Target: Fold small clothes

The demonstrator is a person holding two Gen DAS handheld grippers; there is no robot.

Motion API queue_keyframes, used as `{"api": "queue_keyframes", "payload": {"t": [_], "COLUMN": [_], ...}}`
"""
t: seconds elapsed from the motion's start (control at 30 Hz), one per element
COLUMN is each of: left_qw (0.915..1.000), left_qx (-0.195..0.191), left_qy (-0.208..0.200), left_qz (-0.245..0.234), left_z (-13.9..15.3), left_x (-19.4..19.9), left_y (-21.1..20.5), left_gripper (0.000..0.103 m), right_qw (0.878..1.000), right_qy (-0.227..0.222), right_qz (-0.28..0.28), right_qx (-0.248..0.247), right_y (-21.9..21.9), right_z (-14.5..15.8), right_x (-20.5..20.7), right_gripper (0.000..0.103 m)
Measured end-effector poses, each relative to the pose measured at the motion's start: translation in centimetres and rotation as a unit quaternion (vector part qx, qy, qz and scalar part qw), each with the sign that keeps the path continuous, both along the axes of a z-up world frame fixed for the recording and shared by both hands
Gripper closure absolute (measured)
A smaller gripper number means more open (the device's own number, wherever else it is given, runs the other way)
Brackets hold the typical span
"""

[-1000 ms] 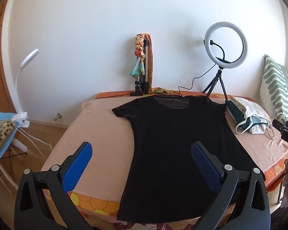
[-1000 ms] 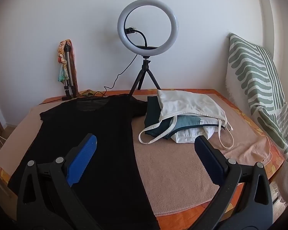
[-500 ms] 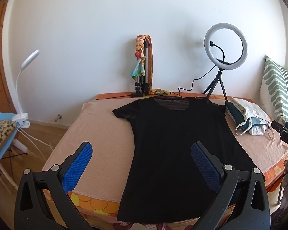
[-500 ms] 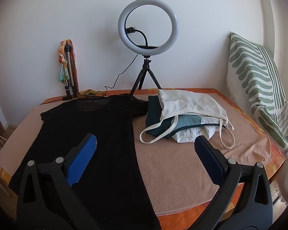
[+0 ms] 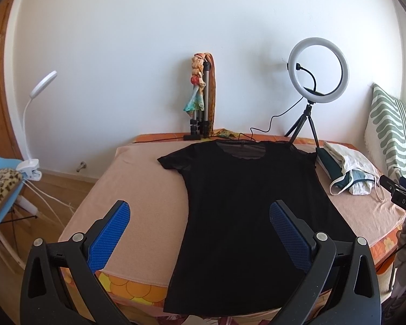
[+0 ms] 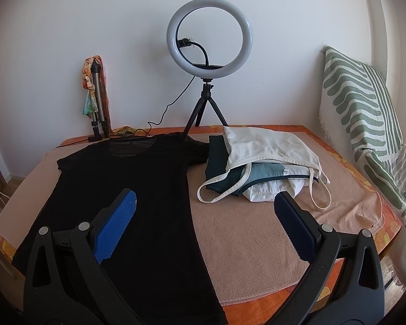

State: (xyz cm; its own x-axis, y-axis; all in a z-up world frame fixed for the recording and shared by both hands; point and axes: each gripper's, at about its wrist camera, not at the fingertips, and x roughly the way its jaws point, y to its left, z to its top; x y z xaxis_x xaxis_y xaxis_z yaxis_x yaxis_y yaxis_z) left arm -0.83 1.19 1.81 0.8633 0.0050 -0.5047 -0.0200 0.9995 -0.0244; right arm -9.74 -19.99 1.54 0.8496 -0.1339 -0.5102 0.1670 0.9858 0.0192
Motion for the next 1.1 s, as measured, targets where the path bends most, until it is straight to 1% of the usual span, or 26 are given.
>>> {"api": "queue_keyframes", "payload": {"t": [1.1], "left_qw": [1.0000], "left_qx": [-0.001], "left_qy": [-0.002], "left_qz": [0.000], "left_z": [0.00], "left_x": [-0.26], "left_y": [-0.25], "left_gripper": [0.000], "right_qw": [1.000], "right_qy": [0.002], "right_qz": [0.001], "right_qx": [0.000], "right_y": [0.17], "right_z": [-0.19], "right_x": [0.28], "right_gripper": [0.000]}}
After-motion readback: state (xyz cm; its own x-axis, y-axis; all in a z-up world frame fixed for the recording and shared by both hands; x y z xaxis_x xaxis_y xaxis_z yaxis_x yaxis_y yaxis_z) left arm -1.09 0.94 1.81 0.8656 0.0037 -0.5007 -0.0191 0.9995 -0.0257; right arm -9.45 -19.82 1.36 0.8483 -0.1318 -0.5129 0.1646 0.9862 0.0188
